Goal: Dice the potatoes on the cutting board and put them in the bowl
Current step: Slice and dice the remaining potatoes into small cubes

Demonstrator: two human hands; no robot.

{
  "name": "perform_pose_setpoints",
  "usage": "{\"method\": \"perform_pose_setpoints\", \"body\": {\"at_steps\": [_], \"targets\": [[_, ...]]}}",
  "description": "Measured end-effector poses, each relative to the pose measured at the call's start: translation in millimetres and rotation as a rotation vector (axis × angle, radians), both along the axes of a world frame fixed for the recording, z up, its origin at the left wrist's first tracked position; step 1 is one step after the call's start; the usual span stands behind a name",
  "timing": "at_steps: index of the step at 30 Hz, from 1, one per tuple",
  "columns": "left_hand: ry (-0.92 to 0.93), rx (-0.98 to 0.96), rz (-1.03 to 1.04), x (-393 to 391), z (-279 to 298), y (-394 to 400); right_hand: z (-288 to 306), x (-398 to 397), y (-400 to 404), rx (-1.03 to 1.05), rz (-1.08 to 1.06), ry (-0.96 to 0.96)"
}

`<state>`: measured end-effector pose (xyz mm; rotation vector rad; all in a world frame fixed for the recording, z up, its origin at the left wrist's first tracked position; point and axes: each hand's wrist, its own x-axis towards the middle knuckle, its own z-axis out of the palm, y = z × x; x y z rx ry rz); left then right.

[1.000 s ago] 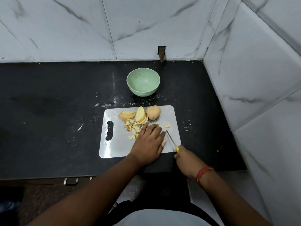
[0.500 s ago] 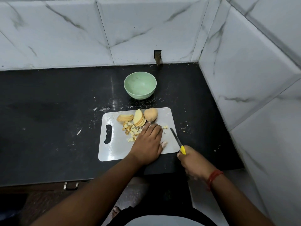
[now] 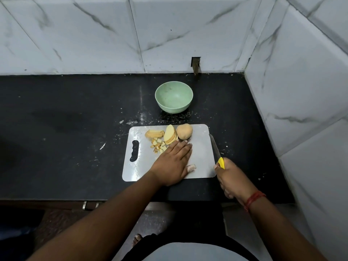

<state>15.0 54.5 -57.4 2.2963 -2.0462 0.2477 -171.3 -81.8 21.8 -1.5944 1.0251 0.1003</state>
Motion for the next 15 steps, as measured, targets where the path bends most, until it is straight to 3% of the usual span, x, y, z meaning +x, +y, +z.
{"method": "perform_pose_setpoints", "body": {"at_steps": [3,7,10,15], "targets": [[0.029,-0.124,0.009,6,14,6,0,8,0,-0.026,0.037,-0.007],[0.185,-0.297,0.334,35,30,12,4,16,2,-0.048,0.060,-0.009],[0.249,-0.210,0.468,70,31,18,6,17,5,-0.040,0.075,0.008],[0.285,0.015,0.437,102,34,19,8,18,8,-0.054,0.100,0.037]]}}
